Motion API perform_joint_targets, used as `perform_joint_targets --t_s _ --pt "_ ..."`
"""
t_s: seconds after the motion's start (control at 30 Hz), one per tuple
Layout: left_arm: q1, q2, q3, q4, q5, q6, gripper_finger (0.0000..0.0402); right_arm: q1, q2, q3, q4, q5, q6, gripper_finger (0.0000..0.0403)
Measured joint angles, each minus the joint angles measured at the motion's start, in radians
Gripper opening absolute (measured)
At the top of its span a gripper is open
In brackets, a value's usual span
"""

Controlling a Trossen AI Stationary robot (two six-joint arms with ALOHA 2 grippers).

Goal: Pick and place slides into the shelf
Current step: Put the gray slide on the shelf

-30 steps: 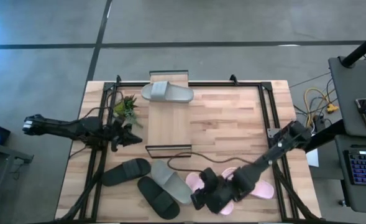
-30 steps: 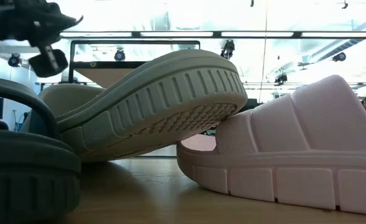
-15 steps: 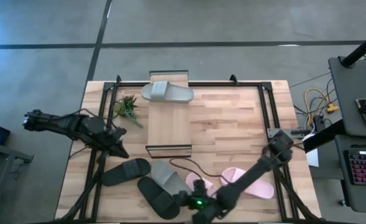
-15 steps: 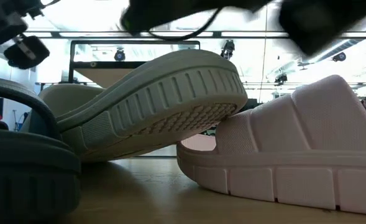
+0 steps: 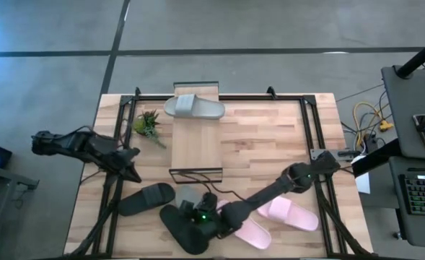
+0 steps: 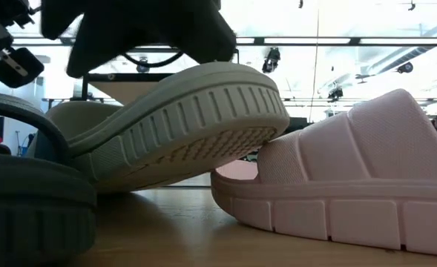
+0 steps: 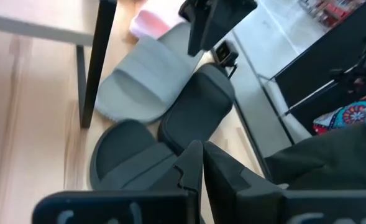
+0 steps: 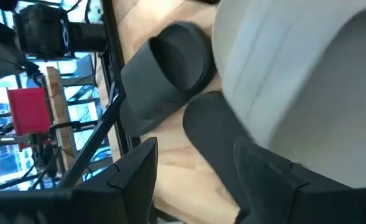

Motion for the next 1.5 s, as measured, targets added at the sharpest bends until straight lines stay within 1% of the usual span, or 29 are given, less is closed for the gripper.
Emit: perform_joint_targets --t_s 0.13,0.2,0.27,0.33,0.43,0.53,0.6,0.77,0.9,1.2,1.33,1.5 --pt "0.000 -0.039 0.000 -0.001 0.000 0.000 0.0000 -0.010 0.057 0.082 -0.053 -0.032 0.016 0.0203" --pt "0.000 -0.057 0.000 -0.001 0.000 0.000 0.0000 -0.010 0.065 0.091 -0.051 -0.033 0.026 0.0203" --pt "0.000 -0.075 0.000 -0.001 0.000 0.000 0.0000 -0.003 0.057 0.090 -0.035 -0.032 0.030 0.0203" --pt "0.000 -0.092 0.000 -0.001 0.000 0.000 0.0000 0.008 0.047 0.093 -0.057 -0.030 0.032 0.0203" --pt "0.000 -0.117 0.000 -0.001 0.000 -0.001 0.0000 0.027 0.030 0.094 -0.126 -0.042 0.048 0.0203" --pt "0.000 -0.135 0.000 -0.001 0.000 -0.001 0.0000 0.041 0.011 0.092 -0.194 -0.079 0.059 0.0203" --pt "0.000 -0.141 0.000 -0.001 0.000 -0.001 0.0000 0.043 0.007 0.093 -0.215 -0.083 0.063 0.0203" --pt "0.000 -0.138 0.000 -0.001 0.000 -0.002 0.0000 0.026 0.012 0.084 -0.216 -0.077 0.047 0.0203" --pt "0.000 -0.138 0.000 -0.001 0.000 -0.002 0.0000 0.008 0.031 0.082 -0.224 -0.074 0.004 0.0203" --pt "0.000 -0.136 0.000 0.000 0.000 -0.003 0.0000 -0.014 0.073 0.067 -0.220 -0.073 0.003 0.0203" --pt "0.000 -0.135 0.000 0.003 0.000 -0.003 0.0000 -0.027 0.073 0.056 -0.219 -0.032 0.023 0.0203" --pt "0.000 -0.136 0.000 0.003 0.000 -0.003 0.0000 -0.046 0.073 0.055 -0.204 -0.022 0.001 0.0202"
